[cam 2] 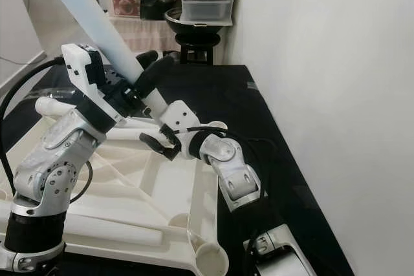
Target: Building children table
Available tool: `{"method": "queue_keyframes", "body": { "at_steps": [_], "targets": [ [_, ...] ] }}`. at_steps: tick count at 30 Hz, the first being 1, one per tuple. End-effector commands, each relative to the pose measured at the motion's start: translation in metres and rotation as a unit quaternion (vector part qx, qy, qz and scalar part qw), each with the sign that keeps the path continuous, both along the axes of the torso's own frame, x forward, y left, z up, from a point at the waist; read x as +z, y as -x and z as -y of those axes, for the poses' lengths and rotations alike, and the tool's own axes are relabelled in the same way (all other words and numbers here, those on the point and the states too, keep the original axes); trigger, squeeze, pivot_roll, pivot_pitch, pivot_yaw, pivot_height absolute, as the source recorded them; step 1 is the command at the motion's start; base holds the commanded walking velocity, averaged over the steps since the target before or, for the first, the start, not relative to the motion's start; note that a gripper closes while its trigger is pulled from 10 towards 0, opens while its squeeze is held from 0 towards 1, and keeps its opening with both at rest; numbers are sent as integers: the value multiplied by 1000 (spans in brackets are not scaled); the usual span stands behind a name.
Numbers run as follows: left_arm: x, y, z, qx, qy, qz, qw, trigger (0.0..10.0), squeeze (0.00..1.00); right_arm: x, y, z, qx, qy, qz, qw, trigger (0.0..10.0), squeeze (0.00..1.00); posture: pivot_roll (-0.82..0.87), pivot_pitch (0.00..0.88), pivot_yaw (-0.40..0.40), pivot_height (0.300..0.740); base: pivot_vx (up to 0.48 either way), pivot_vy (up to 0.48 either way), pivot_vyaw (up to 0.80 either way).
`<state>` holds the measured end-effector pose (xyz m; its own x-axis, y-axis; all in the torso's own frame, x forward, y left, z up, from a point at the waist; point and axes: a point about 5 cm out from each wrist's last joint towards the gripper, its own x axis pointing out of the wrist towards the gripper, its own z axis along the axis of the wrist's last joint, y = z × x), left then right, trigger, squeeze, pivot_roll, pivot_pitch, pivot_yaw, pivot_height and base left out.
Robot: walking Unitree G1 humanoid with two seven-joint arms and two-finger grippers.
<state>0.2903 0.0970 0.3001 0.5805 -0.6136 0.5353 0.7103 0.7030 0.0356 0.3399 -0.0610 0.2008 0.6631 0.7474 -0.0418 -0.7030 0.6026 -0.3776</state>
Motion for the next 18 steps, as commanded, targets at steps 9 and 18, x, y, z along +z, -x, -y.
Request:
{"method": "queue_keyframes", "body": {
  "at_steps": [9, 18],
  "targets": [
    [6, 5, 15, -49, 4, 14, 999, 0, 0, 2, -1, -8, 11, 0, 8, 1000, 0, 0, -12, 0, -17, 740, 0, 0, 0],
    [11, 3, 9, -41, 26, 10, 999, 9922, 510, 4, -6, -2, -7, -2, 14, 1000, 0, 0, -12, 0, -15, 740, 0, 0, 0]
  ]
}}
